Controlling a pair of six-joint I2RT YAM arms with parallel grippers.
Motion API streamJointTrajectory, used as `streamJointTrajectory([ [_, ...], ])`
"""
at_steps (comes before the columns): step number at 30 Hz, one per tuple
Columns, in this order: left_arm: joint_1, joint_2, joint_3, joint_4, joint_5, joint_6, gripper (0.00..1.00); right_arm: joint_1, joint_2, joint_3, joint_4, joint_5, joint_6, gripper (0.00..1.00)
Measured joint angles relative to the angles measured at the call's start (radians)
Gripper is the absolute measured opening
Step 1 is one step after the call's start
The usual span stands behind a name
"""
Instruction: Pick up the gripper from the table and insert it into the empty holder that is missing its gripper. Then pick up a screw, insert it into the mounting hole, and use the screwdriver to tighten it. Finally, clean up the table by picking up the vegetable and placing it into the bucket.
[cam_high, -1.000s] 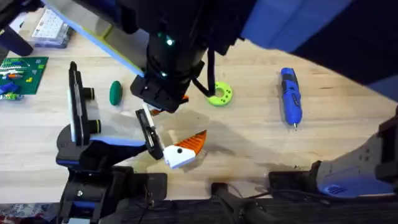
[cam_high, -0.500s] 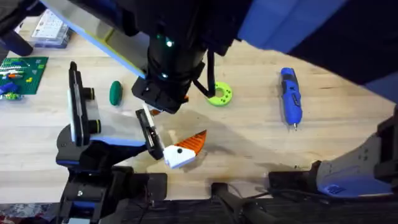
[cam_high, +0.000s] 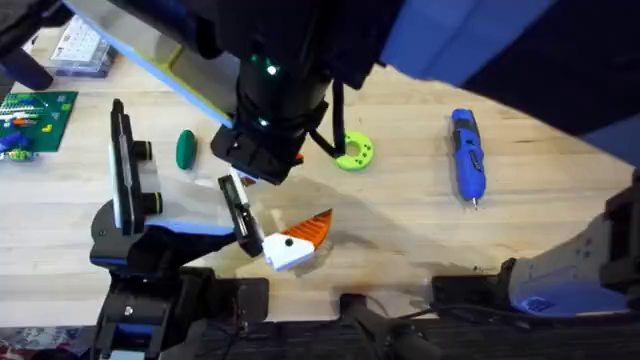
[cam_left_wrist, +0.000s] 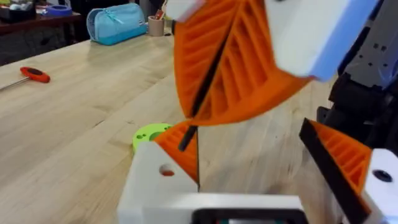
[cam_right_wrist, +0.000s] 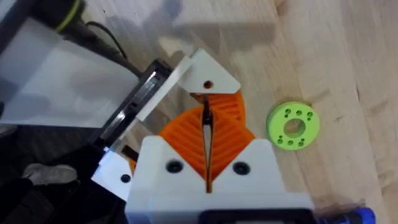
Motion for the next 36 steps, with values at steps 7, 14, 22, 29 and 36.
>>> streamJointTrajectory([
  [7, 0.000, 0.000, 0.000, 0.000, 0.000, 0.000, 0.987, 0.000, 0.029, 0.000, 0.000, -0.003, 0.000, 0.013],
  [14, 0.000, 0.000, 0.000, 0.000, 0.000, 0.000, 0.987, 0.000, 0.033, 0.000, 0.000, -0.003, 0.000, 0.013],
  [22, 0.000, 0.000, 0.000, 0.000, 0.000, 0.000, 0.987, 0.000, 0.033, 0.000, 0.002, -0.003, 0.000, 0.013],
  [29, 0.000, 0.000, 0.000, 0.000, 0.000, 0.000, 0.987, 0.000, 0.033, 0.000, 0.006, -0.003, 0.000, 0.013],
  [36, 0.000, 0.000, 0.000, 0.000, 0.000, 0.000, 0.987, 0.000, 0.033, 0.000, 0.006, -0.004, 0.000, 0.013],
])
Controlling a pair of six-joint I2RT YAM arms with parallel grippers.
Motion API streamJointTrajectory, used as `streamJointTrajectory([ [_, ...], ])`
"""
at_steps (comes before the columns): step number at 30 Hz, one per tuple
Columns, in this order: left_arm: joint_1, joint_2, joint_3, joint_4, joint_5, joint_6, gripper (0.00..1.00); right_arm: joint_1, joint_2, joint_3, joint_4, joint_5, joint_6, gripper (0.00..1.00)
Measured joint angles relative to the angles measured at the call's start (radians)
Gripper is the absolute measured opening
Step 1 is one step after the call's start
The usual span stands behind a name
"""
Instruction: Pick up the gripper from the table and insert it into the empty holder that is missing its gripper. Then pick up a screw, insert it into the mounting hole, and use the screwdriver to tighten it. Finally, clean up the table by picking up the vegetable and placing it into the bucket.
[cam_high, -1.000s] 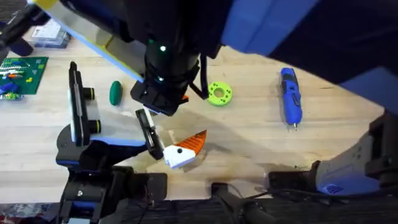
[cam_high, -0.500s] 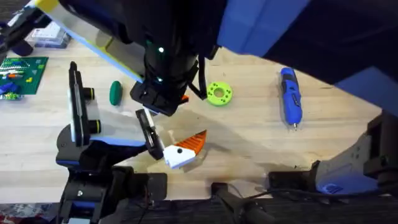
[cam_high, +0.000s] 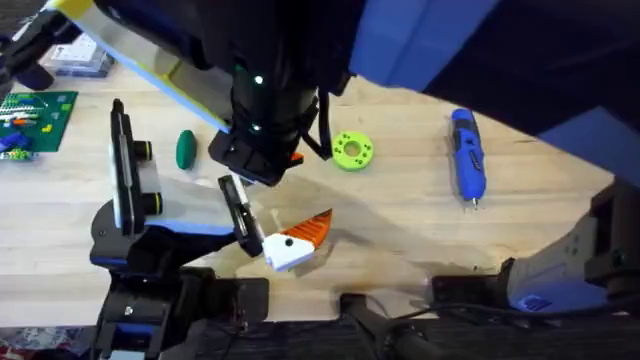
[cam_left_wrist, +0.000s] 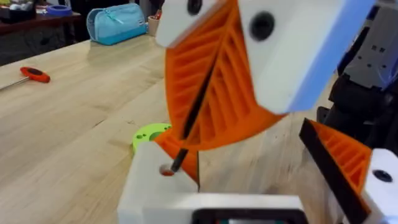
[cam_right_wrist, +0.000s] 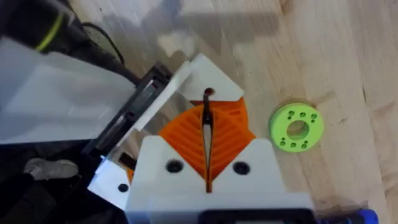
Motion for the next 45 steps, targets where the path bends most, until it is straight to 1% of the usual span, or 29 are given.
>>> streamJointTrajectory([
  [41, 0.000, 0.000, 0.000, 0.000, 0.000, 0.000, 0.987, 0.000, 0.024, 0.001, 0.009, 0.009, 0.009, 0.013],
  [45, 0.001, 0.000, 0.000, -0.001, -0.004, -0.011, 0.988, 0.000, 0.036, 0.003, 0.009, 0.010, 0.009, 0.013],
])
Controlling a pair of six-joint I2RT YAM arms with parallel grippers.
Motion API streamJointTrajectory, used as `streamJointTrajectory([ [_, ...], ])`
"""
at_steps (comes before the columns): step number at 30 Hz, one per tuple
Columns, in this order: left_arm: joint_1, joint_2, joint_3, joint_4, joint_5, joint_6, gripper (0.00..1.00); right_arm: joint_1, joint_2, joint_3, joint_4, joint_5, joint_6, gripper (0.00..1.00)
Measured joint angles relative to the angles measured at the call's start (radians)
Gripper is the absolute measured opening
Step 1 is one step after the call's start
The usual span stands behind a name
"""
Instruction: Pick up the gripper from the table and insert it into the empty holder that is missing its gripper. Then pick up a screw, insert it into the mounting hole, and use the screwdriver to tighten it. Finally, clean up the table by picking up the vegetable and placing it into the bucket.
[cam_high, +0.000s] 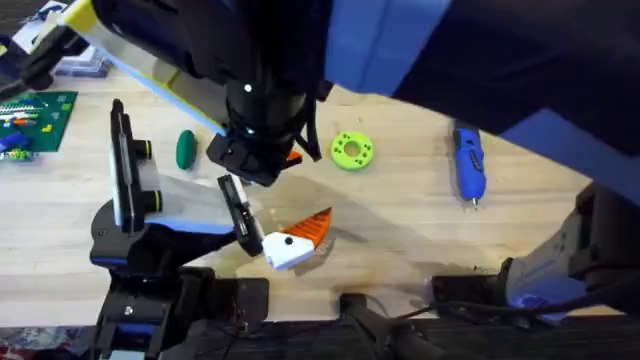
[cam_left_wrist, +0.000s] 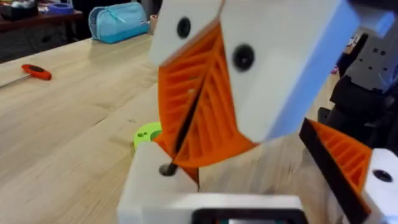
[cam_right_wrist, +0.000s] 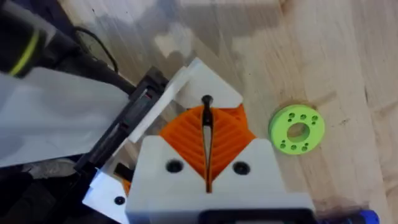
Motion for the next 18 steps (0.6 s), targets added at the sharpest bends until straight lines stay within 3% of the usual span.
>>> streamJointTrajectory([
  [18, 0.001, 0.002, 0.000, 0.001, 0.001, -0.012, 0.987, 0.000, 0.005, 0.001, 0.050, 0.002, 0.000, 0.013],
])
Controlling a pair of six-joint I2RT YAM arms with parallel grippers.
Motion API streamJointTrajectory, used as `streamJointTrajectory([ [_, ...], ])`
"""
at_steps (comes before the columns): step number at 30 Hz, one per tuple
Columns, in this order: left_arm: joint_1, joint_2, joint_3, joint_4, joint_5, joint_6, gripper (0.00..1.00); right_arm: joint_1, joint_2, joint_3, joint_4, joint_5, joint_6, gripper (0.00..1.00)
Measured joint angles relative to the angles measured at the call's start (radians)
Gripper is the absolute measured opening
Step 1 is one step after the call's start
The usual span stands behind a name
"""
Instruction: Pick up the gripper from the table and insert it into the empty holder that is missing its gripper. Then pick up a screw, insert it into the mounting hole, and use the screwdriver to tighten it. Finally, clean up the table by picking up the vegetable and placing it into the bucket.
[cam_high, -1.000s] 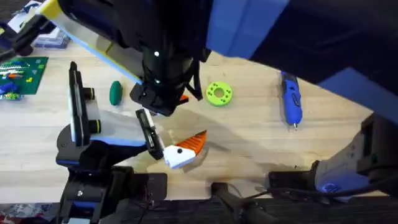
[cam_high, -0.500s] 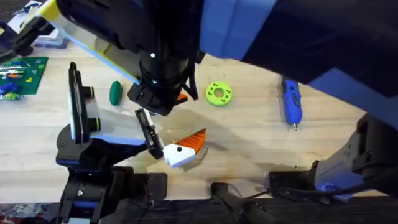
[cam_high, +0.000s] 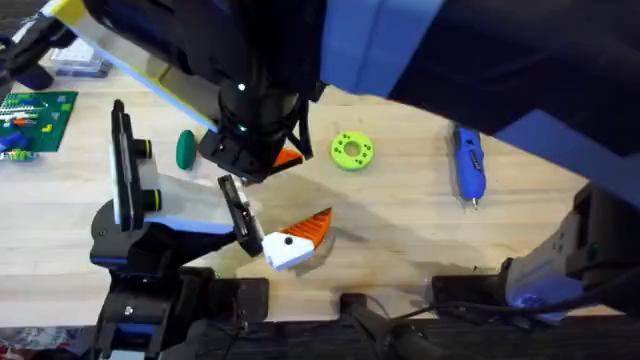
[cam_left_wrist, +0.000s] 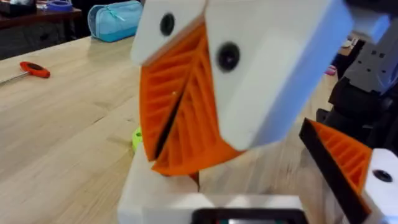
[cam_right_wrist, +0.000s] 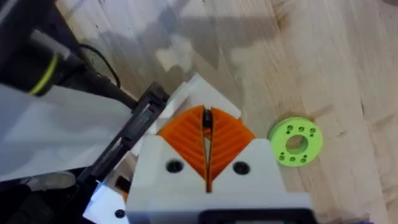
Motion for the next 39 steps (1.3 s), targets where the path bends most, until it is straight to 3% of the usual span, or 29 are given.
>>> streamJointTrajectory([
  [39, -0.002, 0.008, 0.000, -0.007, 0.030, -0.021, 0.988, 0.000, 0.036, 0.018, -0.043, 0.000, 0.003, 0.013],
])
